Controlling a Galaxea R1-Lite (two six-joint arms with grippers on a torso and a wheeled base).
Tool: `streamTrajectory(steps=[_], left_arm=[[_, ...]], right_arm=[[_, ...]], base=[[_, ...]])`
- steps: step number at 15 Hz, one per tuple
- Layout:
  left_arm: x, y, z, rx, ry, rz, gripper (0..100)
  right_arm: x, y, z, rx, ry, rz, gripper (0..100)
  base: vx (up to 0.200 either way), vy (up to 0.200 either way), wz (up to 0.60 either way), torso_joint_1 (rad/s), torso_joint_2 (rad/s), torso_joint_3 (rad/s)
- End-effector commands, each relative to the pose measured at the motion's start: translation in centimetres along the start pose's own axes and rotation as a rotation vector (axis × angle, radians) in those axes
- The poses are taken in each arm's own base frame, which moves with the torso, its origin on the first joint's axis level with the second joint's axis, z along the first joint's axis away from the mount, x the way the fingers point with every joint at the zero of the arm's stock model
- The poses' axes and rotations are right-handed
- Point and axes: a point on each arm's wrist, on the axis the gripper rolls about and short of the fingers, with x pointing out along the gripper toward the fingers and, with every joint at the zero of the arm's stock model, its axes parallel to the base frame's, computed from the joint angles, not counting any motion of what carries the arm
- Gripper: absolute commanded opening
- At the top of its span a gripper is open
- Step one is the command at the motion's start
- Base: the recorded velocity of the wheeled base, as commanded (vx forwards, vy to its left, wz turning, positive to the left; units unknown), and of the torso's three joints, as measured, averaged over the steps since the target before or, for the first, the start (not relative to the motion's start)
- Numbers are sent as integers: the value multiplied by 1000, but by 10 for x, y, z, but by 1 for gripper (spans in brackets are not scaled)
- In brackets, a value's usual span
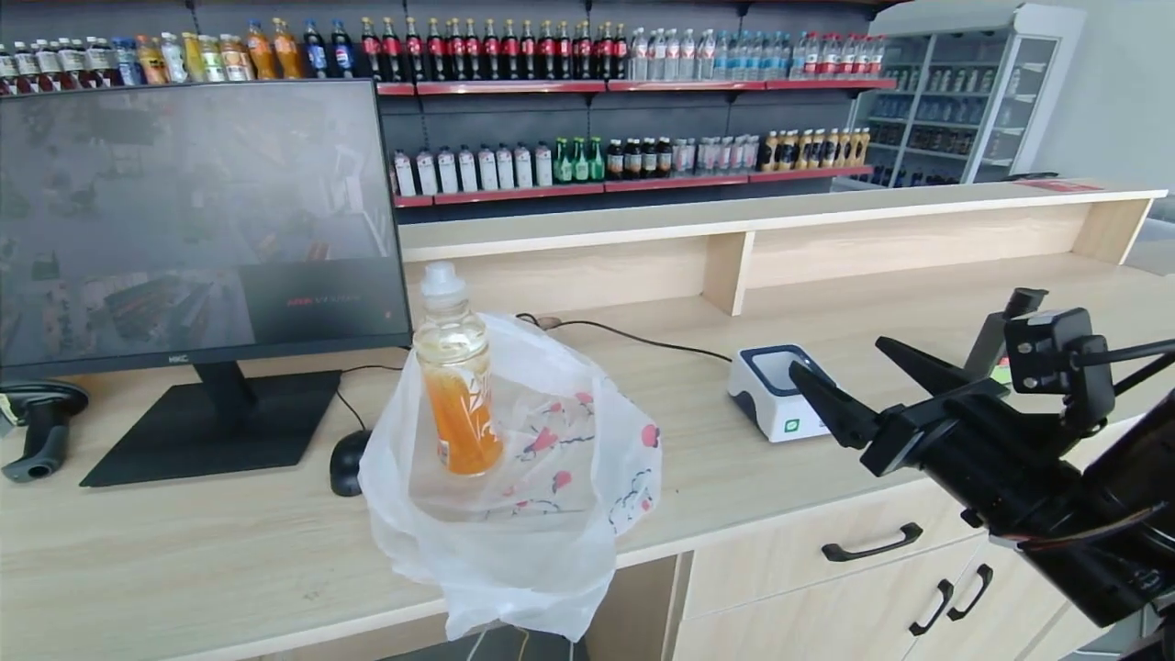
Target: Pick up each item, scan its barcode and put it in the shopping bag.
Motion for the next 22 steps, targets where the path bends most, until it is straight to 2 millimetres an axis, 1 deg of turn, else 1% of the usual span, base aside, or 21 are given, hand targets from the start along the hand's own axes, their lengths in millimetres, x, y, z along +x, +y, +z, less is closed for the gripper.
streamTrajectory(steps=[1,6,8,12,19,22], left_arm=[[0,0,0,-2,0,-1,100],[0,0,0,-3,-1,-1,100],[0,0,0,-5,-1,1,100],[0,0,0,-5,-1,-1,100],[0,0,0,-5,0,-1,100],[0,0,0,-6,0,-1,100]], right_arm=[[-2,0,3,-1,-12,0,100],[-3,-1,2,-4,-7,-4,100],[-1,-13,4,-17,-16,-55,100],[-9,-13,2,-17,0,-56,100],[-21,-9,10,-16,-24,-42,100],[-21,-9,10,-14,-24,-42,100]], base=[[0,0,0,0,0,0],[-200,0,0,5,1,3],[0,0,0,0,0,0],[0,0,0,0,0,0],[0,-200,0,8,0,1],[0,-200,0,4,-7,1]])
